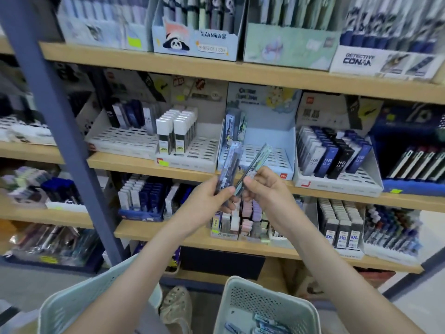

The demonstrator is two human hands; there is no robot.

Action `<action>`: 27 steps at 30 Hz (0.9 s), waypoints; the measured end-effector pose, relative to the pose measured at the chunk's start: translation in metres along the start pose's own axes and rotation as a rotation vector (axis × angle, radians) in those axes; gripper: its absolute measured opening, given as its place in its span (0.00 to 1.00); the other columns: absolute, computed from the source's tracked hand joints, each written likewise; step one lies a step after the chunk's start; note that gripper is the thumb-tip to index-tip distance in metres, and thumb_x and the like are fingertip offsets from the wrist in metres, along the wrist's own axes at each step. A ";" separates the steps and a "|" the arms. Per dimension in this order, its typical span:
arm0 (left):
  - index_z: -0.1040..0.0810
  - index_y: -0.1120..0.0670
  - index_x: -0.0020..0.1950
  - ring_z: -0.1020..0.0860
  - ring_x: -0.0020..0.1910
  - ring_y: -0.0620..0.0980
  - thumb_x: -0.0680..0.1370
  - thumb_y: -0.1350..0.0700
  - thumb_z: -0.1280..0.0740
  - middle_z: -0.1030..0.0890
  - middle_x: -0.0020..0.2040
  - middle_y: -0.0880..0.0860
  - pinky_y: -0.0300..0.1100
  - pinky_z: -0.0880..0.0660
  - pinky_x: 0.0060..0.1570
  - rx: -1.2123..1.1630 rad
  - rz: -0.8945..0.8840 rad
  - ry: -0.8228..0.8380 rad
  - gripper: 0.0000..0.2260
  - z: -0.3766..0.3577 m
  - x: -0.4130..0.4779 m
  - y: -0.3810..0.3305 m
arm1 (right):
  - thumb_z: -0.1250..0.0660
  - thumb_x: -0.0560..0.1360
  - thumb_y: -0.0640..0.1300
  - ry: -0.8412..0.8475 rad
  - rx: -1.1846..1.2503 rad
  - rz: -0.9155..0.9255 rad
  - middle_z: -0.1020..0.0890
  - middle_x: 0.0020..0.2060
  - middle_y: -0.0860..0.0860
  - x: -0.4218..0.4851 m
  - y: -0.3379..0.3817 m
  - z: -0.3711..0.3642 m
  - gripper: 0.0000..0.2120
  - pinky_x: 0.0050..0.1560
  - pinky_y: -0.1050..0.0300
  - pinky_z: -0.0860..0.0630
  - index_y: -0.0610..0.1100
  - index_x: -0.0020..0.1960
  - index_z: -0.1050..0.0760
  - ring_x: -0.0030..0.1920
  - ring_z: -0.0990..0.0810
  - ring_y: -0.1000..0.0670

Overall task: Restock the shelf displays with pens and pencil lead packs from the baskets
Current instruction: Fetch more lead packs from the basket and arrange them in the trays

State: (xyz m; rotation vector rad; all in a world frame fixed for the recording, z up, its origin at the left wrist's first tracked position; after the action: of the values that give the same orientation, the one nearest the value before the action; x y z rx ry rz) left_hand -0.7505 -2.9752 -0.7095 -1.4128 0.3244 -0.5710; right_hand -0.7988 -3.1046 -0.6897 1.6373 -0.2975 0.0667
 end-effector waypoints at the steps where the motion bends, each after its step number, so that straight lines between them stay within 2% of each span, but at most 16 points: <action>1: 0.26 0.49 0.53 0.19 0.37 0.45 0.81 0.58 0.39 0.18 0.39 0.50 0.40 0.22 0.40 0.013 -0.012 -0.002 0.05 0.003 0.004 -0.003 | 0.37 0.77 0.35 0.005 -0.019 -0.007 0.22 0.32 0.53 0.006 0.003 0.000 0.07 0.37 0.60 0.28 0.45 0.43 0.27 0.33 0.26 0.52; 4: 0.26 0.51 0.52 0.20 0.36 0.45 0.81 0.58 0.39 0.19 0.39 0.49 0.39 0.22 0.40 0.014 -0.035 -0.015 0.04 0.013 0.019 -0.011 | 0.37 0.78 0.37 -0.055 -0.109 0.019 0.22 0.33 0.55 0.030 0.013 0.005 0.06 0.39 0.60 0.27 0.44 0.42 0.28 0.35 0.25 0.53; 7: 0.27 0.54 0.49 0.21 0.33 0.42 0.81 0.60 0.40 0.20 0.38 0.50 0.36 0.23 0.37 -0.057 -0.057 -0.077 0.04 0.026 0.037 -0.017 | 0.37 0.78 0.40 -0.206 -0.218 0.077 0.24 0.39 0.51 0.061 0.025 0.019 0.03 0.41 0.64 0.26 0.44 0.45 0.28 0.38 0.24 0.56; 11: 0.27 0.58 0.48 0.20 0.34 0.43 0.81 0.59 0.39 0.19 0.40 0.52 0.35 0.24 0.36 -0.135 -0.049 -0.147 0.04 0.045 0.058 -0.016 | 0.36 0.78 0.43 -0.346 -0.400 0.071 0.23 0.43 0.48 0.106 0.028 0.038 0.05 0.47 0.54 0.27 0.42 0.48 0.29 0.46 0.22 0.47; 15: 0.27 0.59 0.50 0.20 0.37 0.45 0.81 0.58 0.38 0.19 0.42 0.53 0.39 0.21 0.37 -0.203 -0.038 -0.147 0.05 0.052 0.070 -0.017 | 0.36 0.78 0.44 -0.330 -0.541 -0.047 0.23 0.44 0.50 0.138 0.016 0.043 0.06 0.45 0.55 0.30 0.41 0.50 0.29 0.49 0.23 0.47; 19: 0.27 0.61 0.53 0.20 0.37 0.45 0.81 0.58 0.39 0.19 0.42 0.52 0.43 0.19 0.36 -0.235 -0.053 -0.150 0.07 0.053 0.078 -0.022 | 0.36 0.78 0.44 -0.316 -0.675 -0.086 0.22 0.45 0.48 0.149 0.015 0.045 0.08 0.48 0.50 0.28 0.38 0.52 0.27 0.48 0.22 0.45; 22: 0.27 0.60 0.53 0.20 0.38 0.44 0.81 0.57 0.39 0.19 0.42 0.52 0.40 0.21 0.36 -0.216 -0.080 -0.160 0.06 0.051 0.081 -0.027 | 0.36 0.79 0.45 -0.254 -0.839 -0.096 0.21 0.46 0.48 0.151 0.020 0.041 0.10 0.45 0.54 0.31 0.38 0.53 0.27 0.48 0.23 0.46; 25: 0.27 0.59 0.51 0.20 0.36 0.43 0.81 0.58 0.39 0.19 0.41 0.51 0.37 0.22 0.36 -0.195 -0.082 -0.159 0.05 0.048 0.082 -0.029 | 0.37 0.79 0.45 -0.202 -0.970 -0.095 0.22 0.48 0.46 0.153 0.024 0.035 0.10 0.42 0.55 0.32 0.39 0.54 0.31 0.47 0.24 0.47; 27: 0.27 0.57 0.50 0.20 0.36 0.42 0.81 0.57 0.39 0.19 0.41 0.51 0.37 0.22 0.36 -0.191 -0.083 -0.159 0.04 0.046 0.082 -0.030 | 0.37 0.79 0.45 -0.195 -1.002 -0.090 0.25 0.42 0.50 0.154 0.026 0.032 0.13 0.36 0.56 0.33 0.41 0.58 0.37 0.42 0.26 0.51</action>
State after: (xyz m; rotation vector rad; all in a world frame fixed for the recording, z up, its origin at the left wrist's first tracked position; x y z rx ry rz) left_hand -0.6639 -2.9842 -0.6637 -1.6513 0.1974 -0.5014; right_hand -0.6611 -3.1613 -0.6332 0.6561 -0.3302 -0.2757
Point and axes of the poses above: each hand's wrist, its own x-axis towards the middle knuckle, its own z-axis out of the back of the hand, y = z × x, the point moved 5 cm from there along x, towards the middle knuckle
